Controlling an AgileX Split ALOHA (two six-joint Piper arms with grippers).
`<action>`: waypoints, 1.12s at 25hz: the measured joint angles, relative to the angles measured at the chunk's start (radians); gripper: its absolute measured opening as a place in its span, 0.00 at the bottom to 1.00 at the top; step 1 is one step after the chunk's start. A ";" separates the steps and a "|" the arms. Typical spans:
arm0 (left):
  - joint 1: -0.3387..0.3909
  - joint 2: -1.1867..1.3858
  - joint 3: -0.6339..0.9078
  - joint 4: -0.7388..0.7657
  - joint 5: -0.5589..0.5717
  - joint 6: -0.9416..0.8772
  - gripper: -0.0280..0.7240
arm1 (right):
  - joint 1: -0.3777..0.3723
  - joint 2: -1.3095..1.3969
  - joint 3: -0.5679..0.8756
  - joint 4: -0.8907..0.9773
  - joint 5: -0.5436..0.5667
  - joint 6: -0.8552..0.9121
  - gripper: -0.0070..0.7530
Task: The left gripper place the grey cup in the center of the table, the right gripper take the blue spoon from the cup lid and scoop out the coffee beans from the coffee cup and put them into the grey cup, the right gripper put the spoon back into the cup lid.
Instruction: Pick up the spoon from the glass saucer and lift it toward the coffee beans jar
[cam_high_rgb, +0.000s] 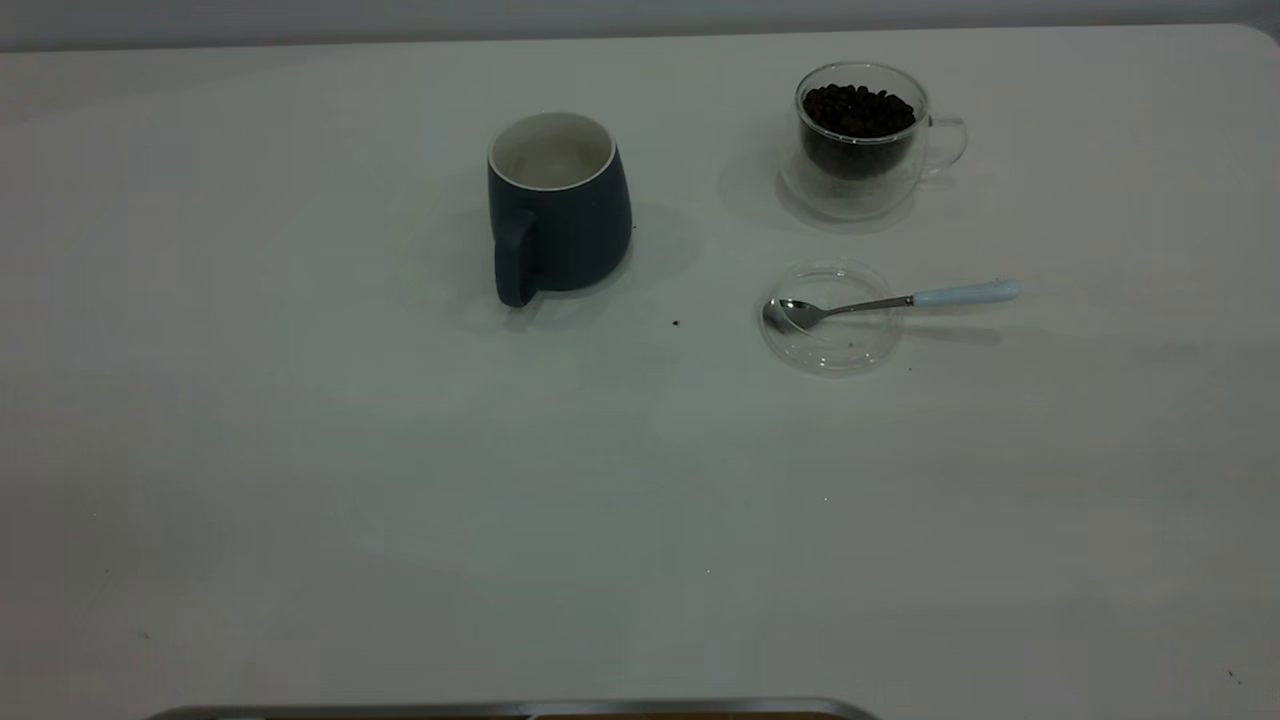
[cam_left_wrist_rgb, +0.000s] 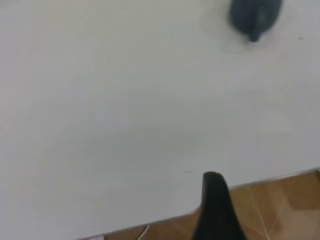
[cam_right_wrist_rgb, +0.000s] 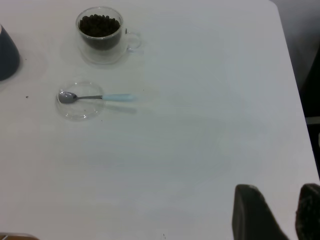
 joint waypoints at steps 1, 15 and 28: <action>0.017 0.000 0.000 0.000 0.000 0.000 0.82 | 0.000 0.000 0.000 0.000 0.000 0.000 0.34; 0.073 0.000 0.000 0.000 0.001 0.000 0.82 | 0.000 0.000 0.000 0.000 0.000 0.000 0.34; 0.073 0.000 0.000 0.000 0.001 -0.004 0.82 | 0.000 0.000 0.000 0.000 0.000 0.000 0.34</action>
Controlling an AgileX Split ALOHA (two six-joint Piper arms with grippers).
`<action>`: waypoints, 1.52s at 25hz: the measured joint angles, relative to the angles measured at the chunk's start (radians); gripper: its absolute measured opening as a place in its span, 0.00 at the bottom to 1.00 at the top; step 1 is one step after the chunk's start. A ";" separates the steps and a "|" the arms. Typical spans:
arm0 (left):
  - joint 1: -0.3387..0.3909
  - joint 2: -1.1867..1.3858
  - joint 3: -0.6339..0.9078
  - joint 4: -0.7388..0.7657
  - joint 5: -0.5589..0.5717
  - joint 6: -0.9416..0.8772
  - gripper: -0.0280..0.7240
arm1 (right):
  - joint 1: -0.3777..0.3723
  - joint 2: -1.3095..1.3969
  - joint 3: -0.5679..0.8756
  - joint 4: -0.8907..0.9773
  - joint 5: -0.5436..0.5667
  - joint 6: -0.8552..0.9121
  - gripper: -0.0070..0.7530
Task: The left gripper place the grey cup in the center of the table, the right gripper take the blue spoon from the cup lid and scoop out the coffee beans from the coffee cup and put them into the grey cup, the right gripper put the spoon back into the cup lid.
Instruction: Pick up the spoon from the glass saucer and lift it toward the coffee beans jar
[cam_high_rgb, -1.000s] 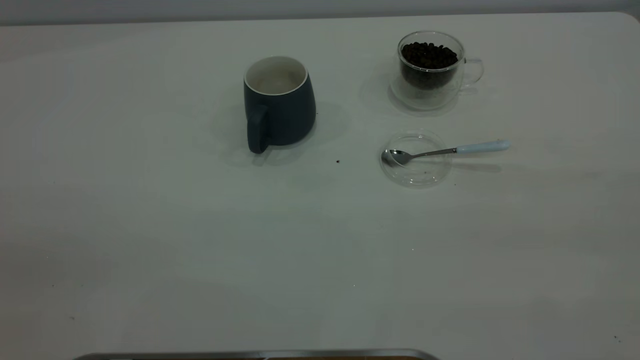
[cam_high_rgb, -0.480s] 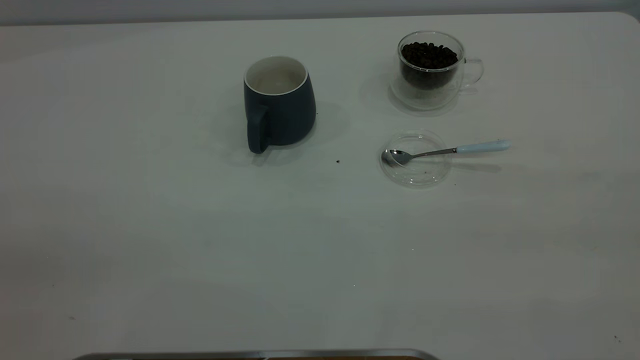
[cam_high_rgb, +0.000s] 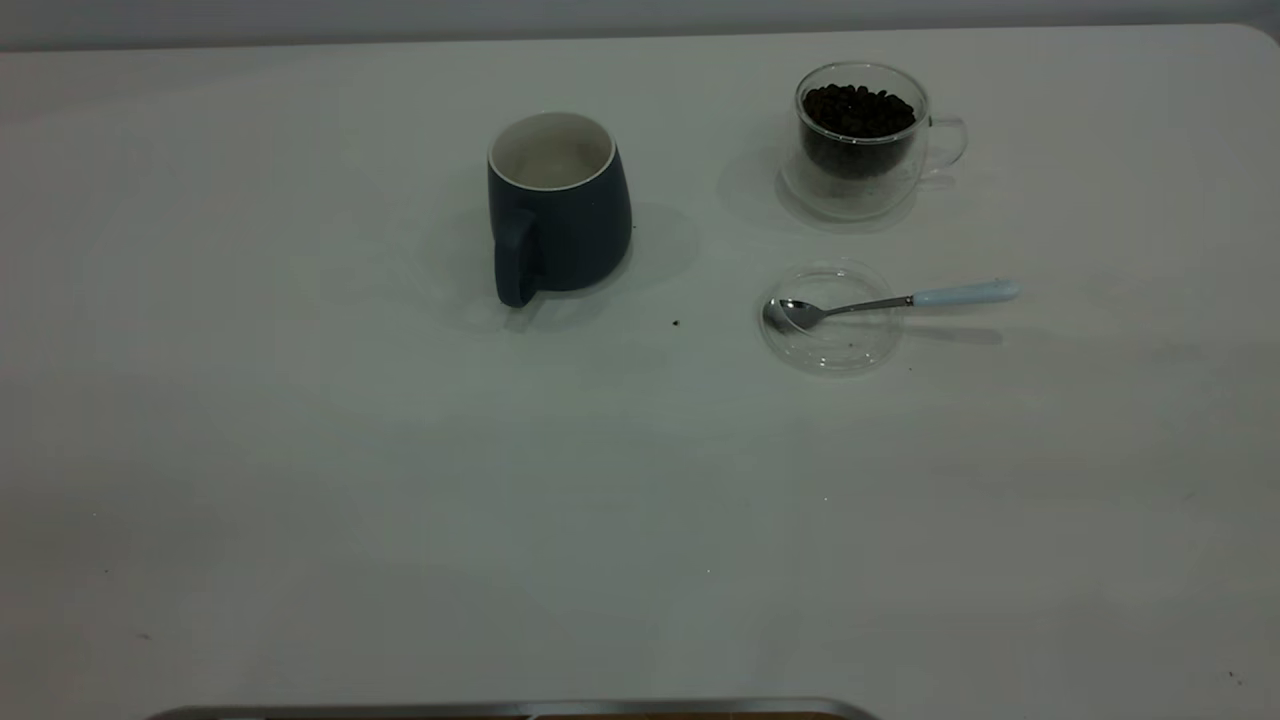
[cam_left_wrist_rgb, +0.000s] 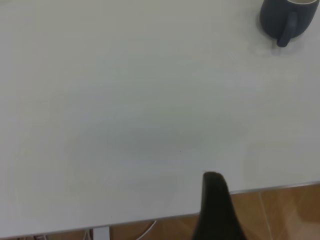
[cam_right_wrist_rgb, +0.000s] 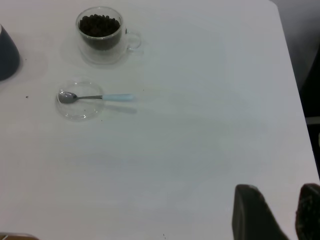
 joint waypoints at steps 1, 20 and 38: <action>0.000 0.000 0.000 0.000 0.000 0.000 0.82 | 0.000 0.000 0.000 0.000 0.000 0.000 0.34; 0.000 0.000 0.000 0.000 0.001 0.000 0.82 | 0.000 0.000 0.000 0.000 0.000 0.037 0.34; 0.000 0.000 0.000 0.000 0.001 0.002 0.82 | 0.000 0.868 -0.192 0.315 -0.470 0.029 0.99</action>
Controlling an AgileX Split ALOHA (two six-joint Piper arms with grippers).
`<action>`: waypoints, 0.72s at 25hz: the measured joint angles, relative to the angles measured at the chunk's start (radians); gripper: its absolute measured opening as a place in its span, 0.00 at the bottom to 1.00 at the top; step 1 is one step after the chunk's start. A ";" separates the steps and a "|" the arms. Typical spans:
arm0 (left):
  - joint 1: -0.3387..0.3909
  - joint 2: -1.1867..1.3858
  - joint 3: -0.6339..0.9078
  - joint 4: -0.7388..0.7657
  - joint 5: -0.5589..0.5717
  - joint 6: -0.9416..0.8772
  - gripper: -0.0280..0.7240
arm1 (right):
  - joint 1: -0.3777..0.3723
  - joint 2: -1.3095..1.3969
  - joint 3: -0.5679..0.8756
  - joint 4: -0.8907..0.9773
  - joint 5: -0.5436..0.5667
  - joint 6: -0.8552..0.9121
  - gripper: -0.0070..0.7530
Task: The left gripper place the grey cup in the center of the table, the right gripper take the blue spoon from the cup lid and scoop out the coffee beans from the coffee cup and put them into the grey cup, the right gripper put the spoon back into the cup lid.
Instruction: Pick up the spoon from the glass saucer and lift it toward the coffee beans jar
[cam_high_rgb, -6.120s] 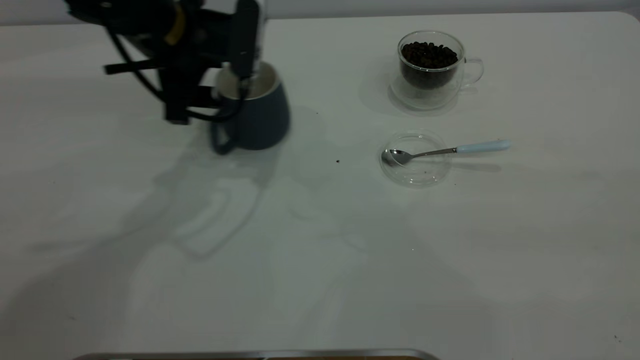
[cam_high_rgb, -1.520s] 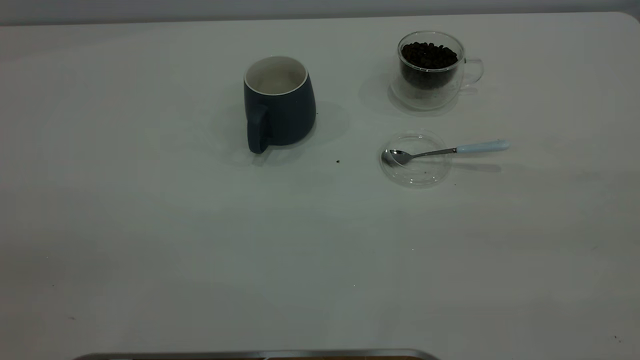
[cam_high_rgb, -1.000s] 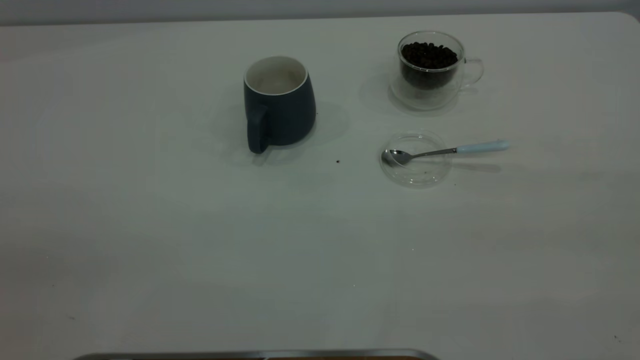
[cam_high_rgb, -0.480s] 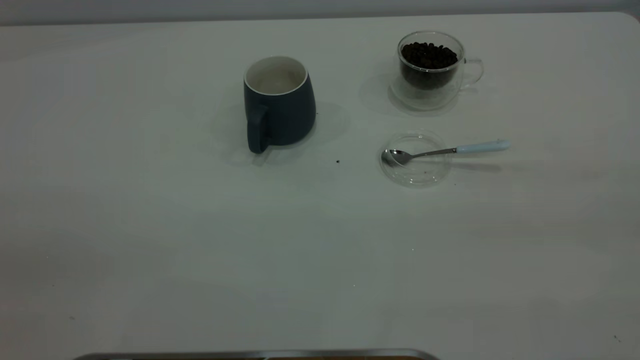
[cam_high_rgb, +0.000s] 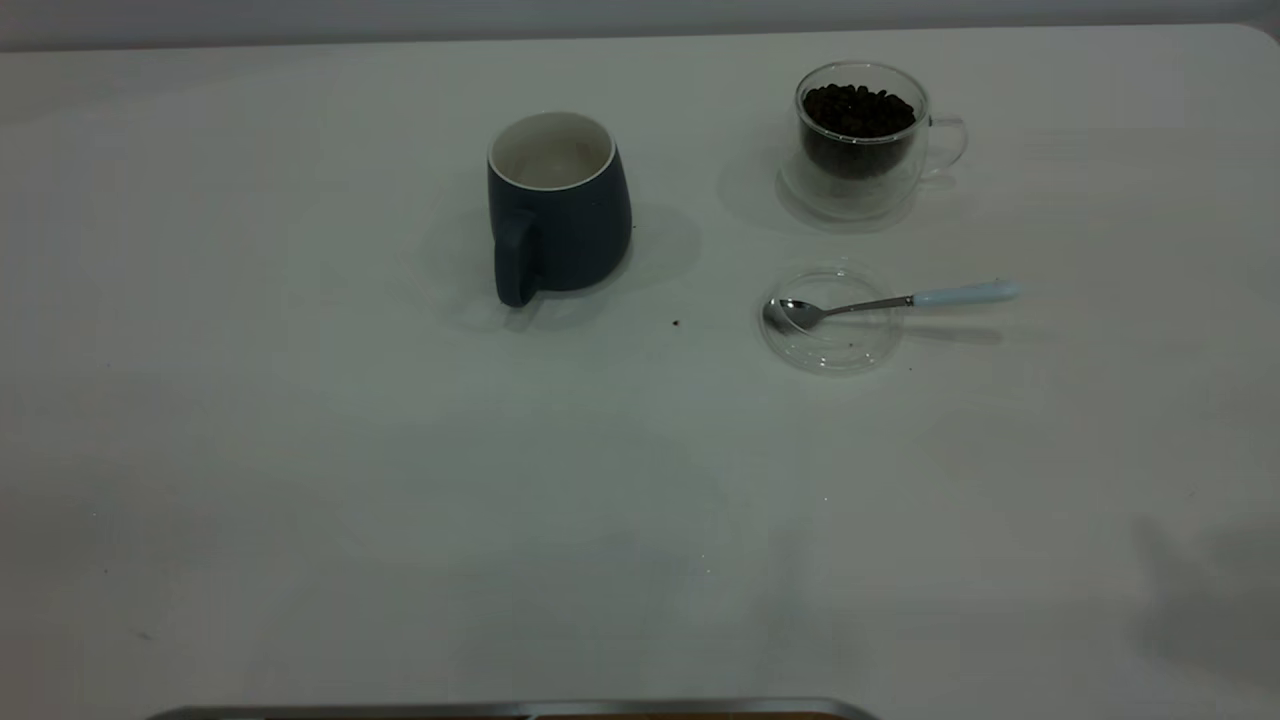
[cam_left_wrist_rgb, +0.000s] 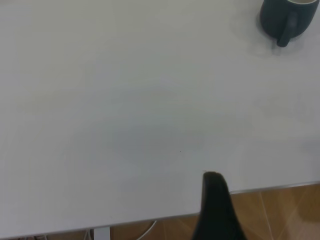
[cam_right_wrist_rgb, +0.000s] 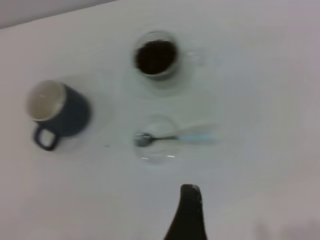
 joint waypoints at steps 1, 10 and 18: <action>0.000 0.000 0.000 0.000 0.000 0.000 0.82 | 0.000 0.048 0.000 0.059 -0.039 -0.051 0.99; 0.000 0.000 0.000 0.000 0.000 0.000 0.82 | 0.000 0.470 -0.023 0.617 -0.205 -0.589 0.96; 0.000 0.000 0.000 0.000 0.000 0.000 0.82 | -0.057 0.808 -0.167 0.744 -0.163 -0.712 0.94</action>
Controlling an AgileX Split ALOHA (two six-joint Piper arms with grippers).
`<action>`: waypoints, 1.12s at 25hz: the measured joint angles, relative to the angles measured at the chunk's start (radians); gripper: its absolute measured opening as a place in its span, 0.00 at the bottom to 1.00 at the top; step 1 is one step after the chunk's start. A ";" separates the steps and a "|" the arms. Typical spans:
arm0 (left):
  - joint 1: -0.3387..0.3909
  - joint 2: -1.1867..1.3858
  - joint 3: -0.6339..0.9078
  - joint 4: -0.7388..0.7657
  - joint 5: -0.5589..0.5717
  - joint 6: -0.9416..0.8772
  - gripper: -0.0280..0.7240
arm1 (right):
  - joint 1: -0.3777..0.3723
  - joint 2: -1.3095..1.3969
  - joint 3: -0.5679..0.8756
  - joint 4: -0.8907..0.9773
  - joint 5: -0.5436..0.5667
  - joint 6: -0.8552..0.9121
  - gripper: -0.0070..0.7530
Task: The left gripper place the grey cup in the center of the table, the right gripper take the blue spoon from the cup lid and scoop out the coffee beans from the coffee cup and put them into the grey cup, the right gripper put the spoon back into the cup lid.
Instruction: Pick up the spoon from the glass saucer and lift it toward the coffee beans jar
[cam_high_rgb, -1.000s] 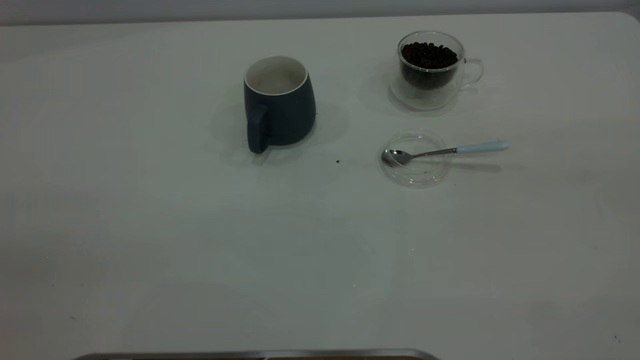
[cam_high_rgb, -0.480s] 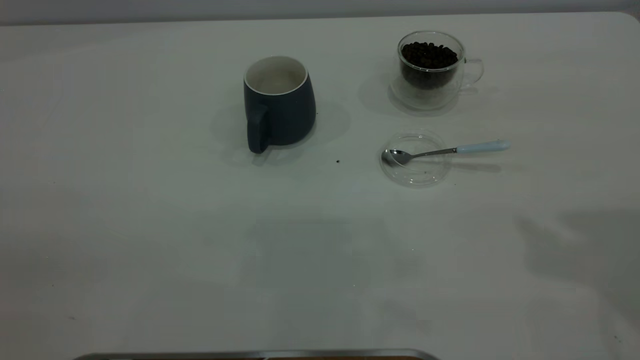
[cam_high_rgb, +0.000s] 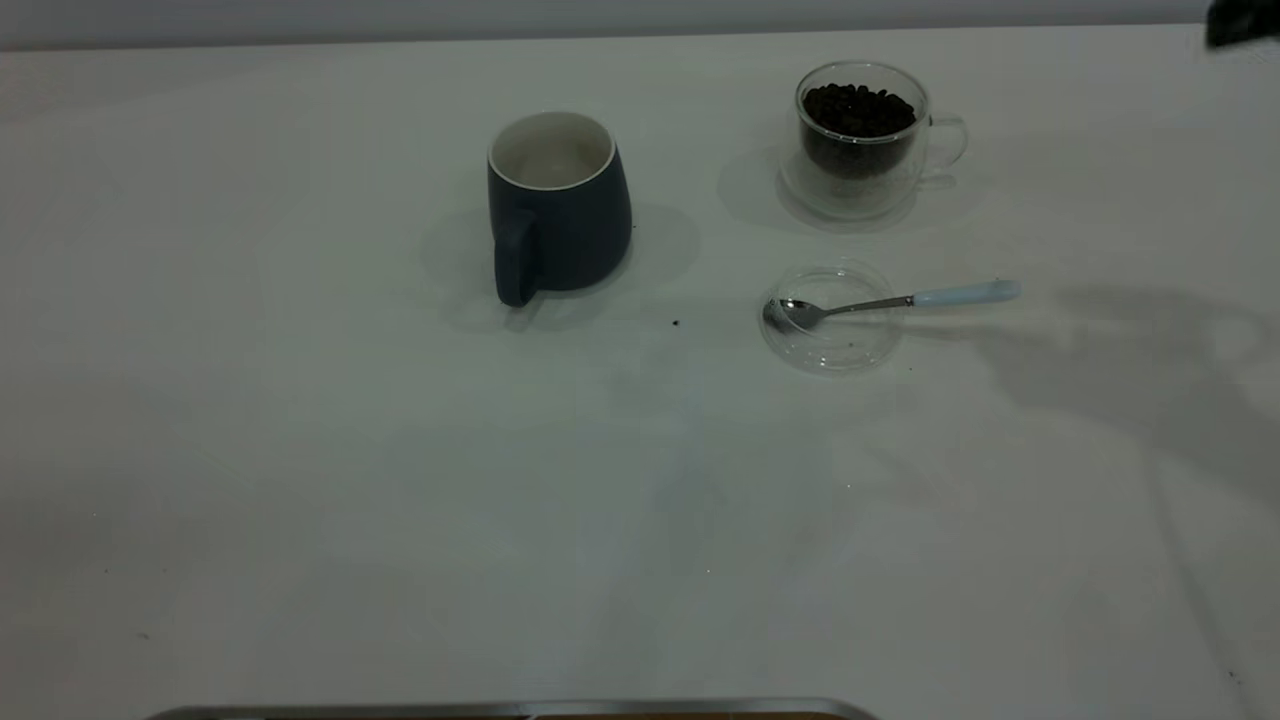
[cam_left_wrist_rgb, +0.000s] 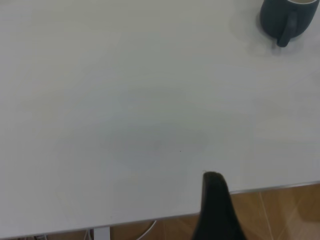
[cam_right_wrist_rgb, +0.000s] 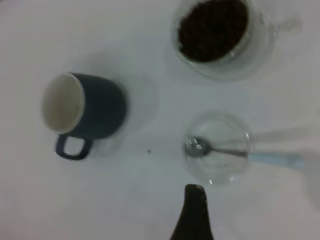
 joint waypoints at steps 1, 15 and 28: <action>0.000 0.000 0.000 0.000 0.000 0.000 0.82 | -0.012 0.034 -0.014 0.001 0.018 -0.001 0.94; 0.000 0.000 0.000 0.000 0.000 -0.004 0.82 | -0.087 0.429 -0.073 0.336 0.090 -0.362 0.92; 0.000 0.000 0.000 0.000 0.000 -0.003 0.82 | -0.150 0.670 -0.186 0.410 0.249 -0.538 0.90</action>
